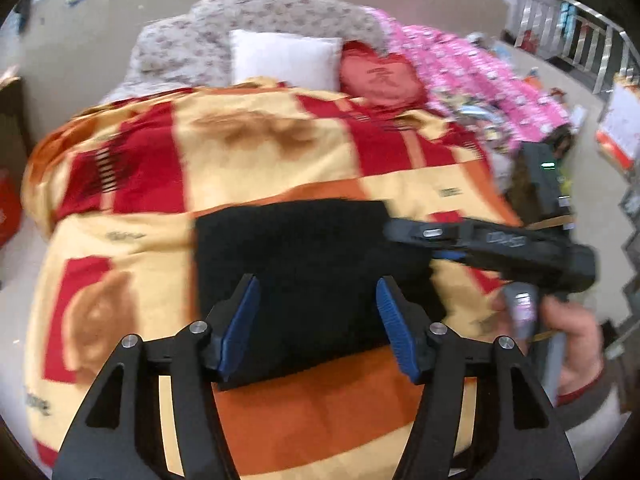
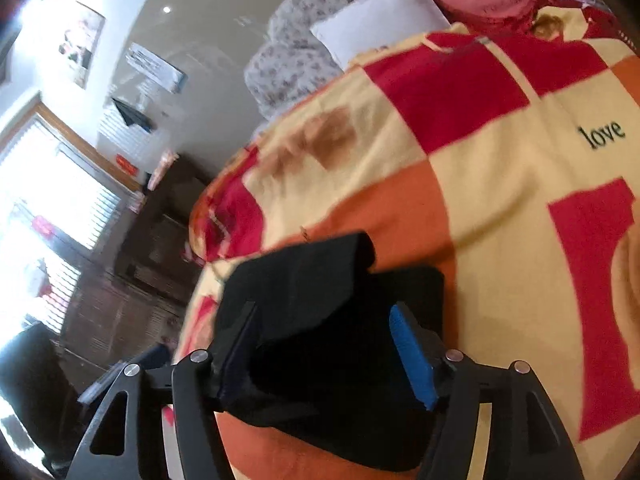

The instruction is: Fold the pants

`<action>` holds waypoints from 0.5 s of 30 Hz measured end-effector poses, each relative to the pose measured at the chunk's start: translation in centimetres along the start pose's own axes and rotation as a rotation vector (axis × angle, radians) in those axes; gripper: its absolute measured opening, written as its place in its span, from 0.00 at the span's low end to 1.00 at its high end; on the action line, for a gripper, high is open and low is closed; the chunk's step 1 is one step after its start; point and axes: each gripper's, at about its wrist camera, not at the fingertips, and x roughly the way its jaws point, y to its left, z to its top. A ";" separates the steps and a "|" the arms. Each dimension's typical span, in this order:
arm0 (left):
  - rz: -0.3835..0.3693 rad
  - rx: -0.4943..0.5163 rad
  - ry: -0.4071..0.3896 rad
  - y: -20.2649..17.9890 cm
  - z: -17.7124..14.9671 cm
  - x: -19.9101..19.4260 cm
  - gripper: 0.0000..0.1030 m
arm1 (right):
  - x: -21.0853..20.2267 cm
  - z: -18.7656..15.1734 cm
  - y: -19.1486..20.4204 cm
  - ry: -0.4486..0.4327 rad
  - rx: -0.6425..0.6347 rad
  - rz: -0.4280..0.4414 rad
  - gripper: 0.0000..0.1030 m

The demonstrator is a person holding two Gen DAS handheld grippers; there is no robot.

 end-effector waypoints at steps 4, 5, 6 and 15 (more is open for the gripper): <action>0.045 -0.094 0.058 3.3 -1.1 1.6 0.59 | 1.3 -0.5 1.2 0.014 -0.031 0.006 0.63; 0.048 -0.107 0.066 3.6 -1.4 2.1 0.59 | 1.9 -0.6 1.6 0.020 -0.046 -0.003 0.63; 0.055 -0.110 0.074 3.8 -1.7 2.4 0.59 | 2.3 -0.9 1.8 0.027 -0.054 -0.015 0.53; 0.015 -0.098 0.069 2.4 -1.1 1.9 0.59 | -1.7 -1.4 5.2 -0.097 -0.306 -0.126 0.13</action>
